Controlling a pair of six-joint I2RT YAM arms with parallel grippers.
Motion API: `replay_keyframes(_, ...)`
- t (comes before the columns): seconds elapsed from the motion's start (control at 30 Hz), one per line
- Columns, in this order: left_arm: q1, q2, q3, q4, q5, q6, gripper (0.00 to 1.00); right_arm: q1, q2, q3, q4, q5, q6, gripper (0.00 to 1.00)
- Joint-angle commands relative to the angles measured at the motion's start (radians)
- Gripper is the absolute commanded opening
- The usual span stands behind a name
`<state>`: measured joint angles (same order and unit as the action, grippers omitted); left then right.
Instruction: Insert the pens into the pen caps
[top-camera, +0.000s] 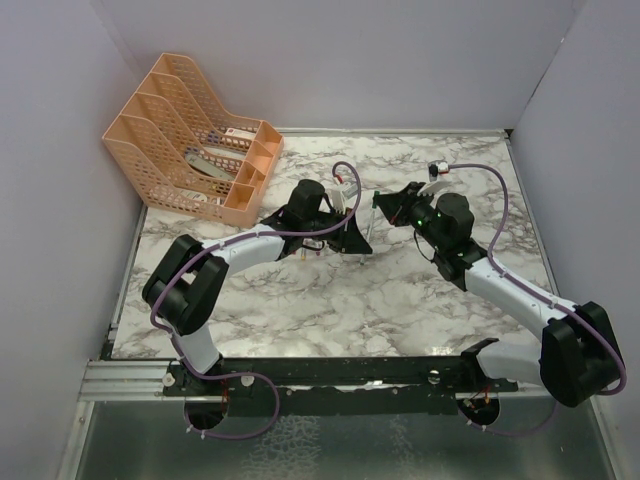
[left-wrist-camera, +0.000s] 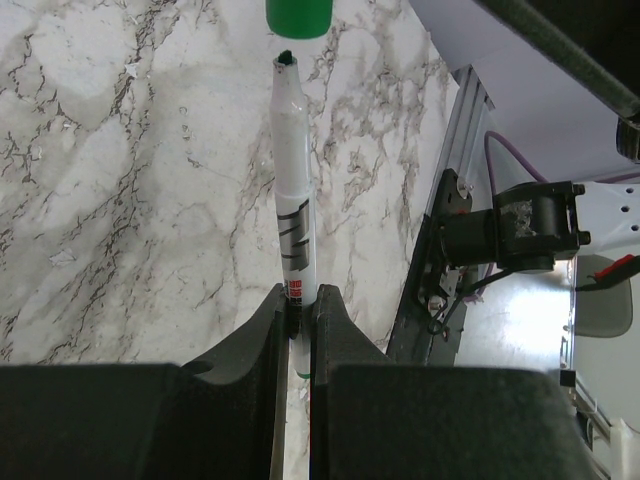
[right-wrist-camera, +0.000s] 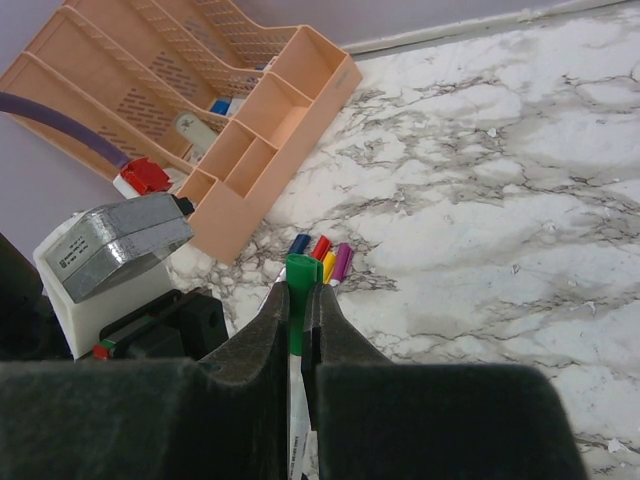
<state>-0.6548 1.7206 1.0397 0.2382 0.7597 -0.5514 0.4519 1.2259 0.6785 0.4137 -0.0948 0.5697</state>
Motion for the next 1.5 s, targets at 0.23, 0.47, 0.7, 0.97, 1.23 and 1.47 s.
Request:
replay_keyframes(0.23,-0.005,0.002,0.036,0.033,0.014,0.004,0.0,0.007,0.002,-0.02,0.021,0.006,-0.013,0.01)
replay_keyframes(0.47,-0.005,0.002,0.033,0.038,-0.001,0.0,0.0,0.011,0.0,-0.034,0.017,-0.01,0.006,0.01)
replay_keyframes(0.7,-0.005,0.008,0.041,0.053,-0.017,-0.017,0.0,0.033,0.004,-0.063,0.038,-0.022,0.038,0.01)
replay_keyframes(0.97,-0.003,0.009,0.053,0.093,-0.045,-0.056,0.0,0.06,-0.004,-0.11,0.046,-0.03,0.053,0.01)
replay_keyframes(1.23,0.02,0.001,0.076,0.114,-0.1,-0.083,0.0,0.106,0.018,-0.115,0.018,-0.039,0.029,0.01)
replay_keyframes(1.47,0.076,-0.018,0.066,0.116,-0.15,-0.103,0.0,0.197,0.066,-0.077,-0.046,0.034,-0.021,0.01)
